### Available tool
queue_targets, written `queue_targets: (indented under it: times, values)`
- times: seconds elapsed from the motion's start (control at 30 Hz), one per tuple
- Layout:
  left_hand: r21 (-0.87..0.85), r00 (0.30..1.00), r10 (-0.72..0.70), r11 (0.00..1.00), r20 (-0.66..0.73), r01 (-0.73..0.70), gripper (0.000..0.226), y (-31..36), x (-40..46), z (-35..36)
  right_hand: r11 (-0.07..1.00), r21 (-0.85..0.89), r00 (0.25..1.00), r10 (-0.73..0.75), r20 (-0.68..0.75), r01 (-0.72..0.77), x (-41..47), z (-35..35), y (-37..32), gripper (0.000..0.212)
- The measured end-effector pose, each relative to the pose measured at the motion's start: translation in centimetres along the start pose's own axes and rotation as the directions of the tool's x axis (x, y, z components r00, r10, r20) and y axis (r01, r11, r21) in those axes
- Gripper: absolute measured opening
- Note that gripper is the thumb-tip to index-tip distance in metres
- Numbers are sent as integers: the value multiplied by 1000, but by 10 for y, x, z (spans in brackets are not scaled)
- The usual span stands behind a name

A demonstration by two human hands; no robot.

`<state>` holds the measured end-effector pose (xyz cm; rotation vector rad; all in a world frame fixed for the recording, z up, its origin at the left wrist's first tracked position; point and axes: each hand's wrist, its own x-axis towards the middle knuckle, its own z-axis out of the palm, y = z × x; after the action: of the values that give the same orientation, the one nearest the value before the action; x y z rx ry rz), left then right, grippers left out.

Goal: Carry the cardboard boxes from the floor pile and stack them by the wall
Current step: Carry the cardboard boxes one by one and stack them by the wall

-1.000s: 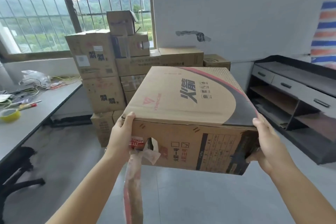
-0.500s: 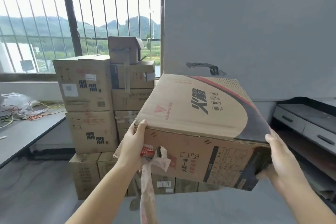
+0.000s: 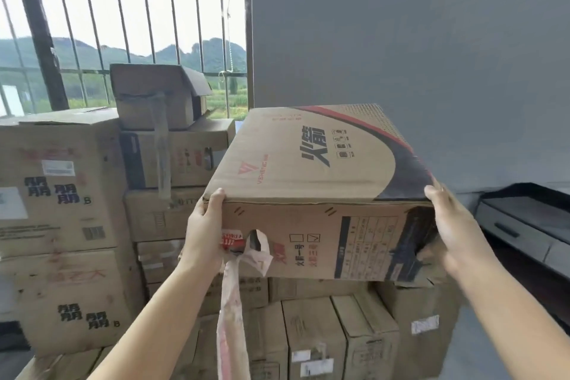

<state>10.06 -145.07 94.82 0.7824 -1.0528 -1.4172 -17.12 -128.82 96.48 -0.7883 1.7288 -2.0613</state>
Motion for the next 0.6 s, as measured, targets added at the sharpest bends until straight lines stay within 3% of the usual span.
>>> queue_targets:
  times: [0.17, 0.4, 0.5, 0.6]
  values:
    - [-56, 995, 63, 997, 74, -58, 19, 7, 121, 45, 997, 39, 996, -72, -48, 74, 106, 53, -1, 33]
    - [-4, 975, 153, 988, 159, -154, 21, 6, 258, 107, 992, 118, 995, -42, -96, 53, 233, 99, 18, 23]
    - [29, 975, 192, 980, 112, -197, 17, 3, 310, 118, 991, 130, 999, -26, -25, 29, 296, 132, 35, 32]
    - [57, 982, 186, 980, 39, -188, 27, -10, 355, 119, 995, 102, 998, -15, 54, 9, 350, 165, 54, 60]
